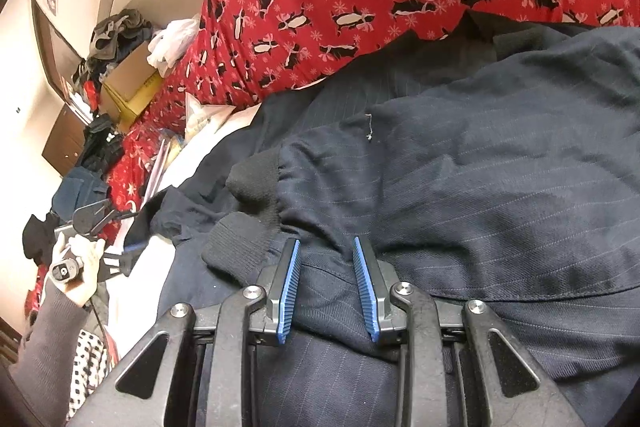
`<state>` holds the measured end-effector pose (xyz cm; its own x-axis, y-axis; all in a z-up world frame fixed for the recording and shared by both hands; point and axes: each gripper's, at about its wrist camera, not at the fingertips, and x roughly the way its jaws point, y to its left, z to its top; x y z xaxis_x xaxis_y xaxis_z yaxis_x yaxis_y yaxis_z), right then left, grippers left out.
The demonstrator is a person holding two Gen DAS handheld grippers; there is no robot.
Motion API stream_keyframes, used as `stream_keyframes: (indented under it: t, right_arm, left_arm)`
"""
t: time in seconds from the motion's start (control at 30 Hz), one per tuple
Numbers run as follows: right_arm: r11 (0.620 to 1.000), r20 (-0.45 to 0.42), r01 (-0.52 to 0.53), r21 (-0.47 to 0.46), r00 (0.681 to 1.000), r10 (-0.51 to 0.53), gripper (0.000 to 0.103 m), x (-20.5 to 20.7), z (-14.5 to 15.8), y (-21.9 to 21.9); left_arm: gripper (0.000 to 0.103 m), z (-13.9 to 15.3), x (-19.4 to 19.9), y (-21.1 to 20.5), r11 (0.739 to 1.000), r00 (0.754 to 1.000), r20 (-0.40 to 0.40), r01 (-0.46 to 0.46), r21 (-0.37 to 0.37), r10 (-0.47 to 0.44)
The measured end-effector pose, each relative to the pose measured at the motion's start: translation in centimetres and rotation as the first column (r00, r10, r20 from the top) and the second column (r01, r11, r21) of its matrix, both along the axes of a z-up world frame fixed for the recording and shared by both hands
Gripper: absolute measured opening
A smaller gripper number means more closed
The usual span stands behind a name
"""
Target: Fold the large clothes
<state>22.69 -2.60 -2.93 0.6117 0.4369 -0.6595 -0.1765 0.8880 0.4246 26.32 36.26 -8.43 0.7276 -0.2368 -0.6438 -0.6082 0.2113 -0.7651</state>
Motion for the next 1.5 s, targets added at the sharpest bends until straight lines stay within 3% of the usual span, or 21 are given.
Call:
stream_keyframes:
  t: [0.13,0.23,0.37,0.53,0.7,0.83,0.87,0.93,1.1,1.23,1.37,1.5]
  right_arm:
    - [1.000,-0.003,0.001,0.016,1.000,-0.001,0.029,0.1,-0.1,-0.2]
    - [1.000,-0.034,0.009,0.020,0.999,-0.008,0.029,0.4,0.2,-0.2]
    - [0.996,-0.177,0.053,0.069,0.983,-0.040,0.036,1.3,1.6,-1.0]
    - [0.993,-0.160,0.113,0.044,0.981,-0.105,0.051,-0.5,4.9,-4.5]
    - [0.965,-0.126,0.240,-0.108,0.959,-0.253,0.058,-2.9,6.7,-11.2]
    - [0.925,-0.127,0.324,-0.198,0.927,-0.352,0.058,-4.4,4.8,-16.5]
    - [0.931,-0.137,0.317,-0.181,0.929,-0.343,0.058,-4.5,4.2,-17.1]
    - [0.952,-0.064,0.282,-0.116,0.955,-0.291,0.058,-5.7,3.5,-18.1]
    - [0.955,0.063,0.240,-0.173,0.970,-0.233,0.061,-7.0,2.7,-17.1]
    - [0.958,0.086,0.229,-0.173,0.972,-0.217,0.066,-7.0,2.7,-16.6]
    - [0.965,0.092,0.226,-0.134,0.972,-0.215,0.066,-7.3,2.6,-17.1]
    - [0.969,0.096,0.224,-0.104,0.972,-0.215,0.066,-7.5,2.5,-17.5]
  left_arm:
    - [0.000,6.0,-0.7,-0.8,0.973,0.999,0.013,0.043,0.227,-0.047]
    - [0.000,10.9,-1.3,-3.4,0.923,0.988,0.048,0.119,0.366,-0.146]
    - [0.000,16.1,-1.9,-8.6,0.848,0.962,0.083,0.185,0.497,-0.259]
    - [0.000,20.5,-2.6,-15.2,0.775,0.917,0.116,0.249,0.582,-0.382]
    - [0.000,22.9,-2.5,-22.4,0.717,0.866,0.108,0.328,0.615,-0.489]
    - [0.000,23.4,-2.2,-28.3,0.670,0.820,0.085,0.398,0.627,-0.566]
    - [0.000,23.5,-2.2,-29.9,0.654,0.806,0.078,0.415,0.632,-0.586]
    - [0.000,23.6,-2.1,-33.3,0.620,0.779,0.061,0.445,0.647,-0.624]
    - [0.000,22.8,-1.6,-40.2,0.556,0.715,0.031,0.514,0.653,-0.698]
    - [0.000,20.2,-0.7,-45.4,0.502,0.664,-0.026,0.591,0.632,-0.748]
    - [0.000,15.7,0.5,-50.3,0.429,0.611,-0.141,0.683,0.592,-0.779]
    - [0.001,10.5,2.0,-53.0,0.357,0.528,-0.267,0.794,0.492,-0.806]
